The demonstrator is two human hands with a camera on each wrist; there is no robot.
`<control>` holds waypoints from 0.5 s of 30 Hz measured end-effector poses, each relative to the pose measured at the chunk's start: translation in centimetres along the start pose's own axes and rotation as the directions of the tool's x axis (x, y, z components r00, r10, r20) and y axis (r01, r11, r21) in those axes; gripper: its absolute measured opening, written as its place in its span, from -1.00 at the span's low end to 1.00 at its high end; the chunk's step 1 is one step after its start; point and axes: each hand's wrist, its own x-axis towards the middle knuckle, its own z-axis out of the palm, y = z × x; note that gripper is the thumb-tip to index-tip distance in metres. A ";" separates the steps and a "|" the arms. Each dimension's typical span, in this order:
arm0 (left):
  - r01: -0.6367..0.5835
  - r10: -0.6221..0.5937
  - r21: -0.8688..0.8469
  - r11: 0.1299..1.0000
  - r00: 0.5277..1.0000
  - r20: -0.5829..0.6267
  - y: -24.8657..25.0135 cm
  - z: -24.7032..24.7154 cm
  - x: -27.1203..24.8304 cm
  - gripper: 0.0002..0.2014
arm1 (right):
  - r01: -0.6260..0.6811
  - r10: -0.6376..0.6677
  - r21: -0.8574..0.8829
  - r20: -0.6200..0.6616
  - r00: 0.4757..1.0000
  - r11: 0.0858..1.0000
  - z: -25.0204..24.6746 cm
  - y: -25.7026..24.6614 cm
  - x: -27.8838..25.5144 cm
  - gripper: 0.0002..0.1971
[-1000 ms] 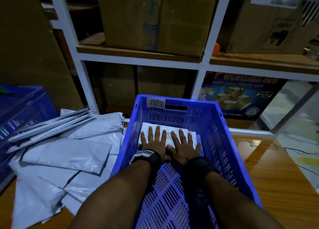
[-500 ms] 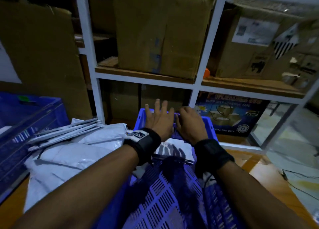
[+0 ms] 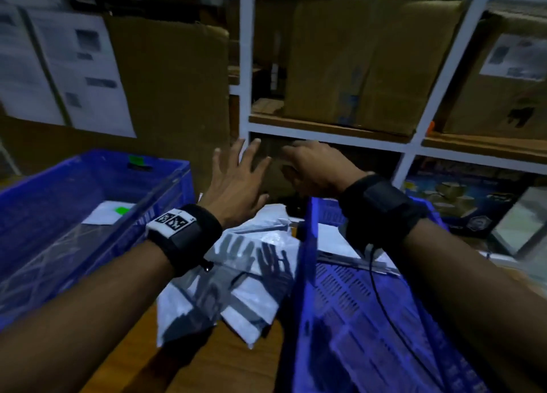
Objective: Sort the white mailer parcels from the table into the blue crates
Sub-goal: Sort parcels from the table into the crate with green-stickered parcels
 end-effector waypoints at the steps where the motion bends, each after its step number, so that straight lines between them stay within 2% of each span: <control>1: -0.004 0.004 -0.010 1.000 1.000 0.005 -1.5 0.6 -0.9 -0.30 | 0.009 -0.009 0.008 0.019 1.000 1.000 0.0 -1.8 1.3 -0.75; 4: -0.012 0.012 0.010 1.000 0.998 0.057 -5.3 2.0 -3.2 -0.26 | -0.003 -0.001 0.045 0.093 0.996 0.999 1.3 -6.9 4.5 -0.66; 7: -0.033 0.024 0.062 0.997 0.989 0.146 -8.2 3.9 -5.0 -0.26 | -0.023 0.012 0.053 0.202 0.979 0.998 4.9 -10.2 6.3 -0.54; 11: -0.028 0.003 0.085 0.996 0.960 0.281 -10.8 6.5 -7.6 -0.21 | -0.140 0.157 -0.070 0.427 0.890 0.988 10.5 -13.0 6.2 -0.27; 13: -0.066 0.033 0.084 0.994 0.935 0.354 -11.3 7.4 -8.4 -0.29 | -0.161 0.193 -0.107 0.486 0.852 0.981 12.8 -14.3 5.6 -0.25; 15: -0.127 0.081 0.075 0.989 0.893 0.444 -11.8 8.0 -8.7 -0.32 | -0.137 0.171 -0.104 0.497 0.850 0.985 14.6 -15.4 5.1 -0.27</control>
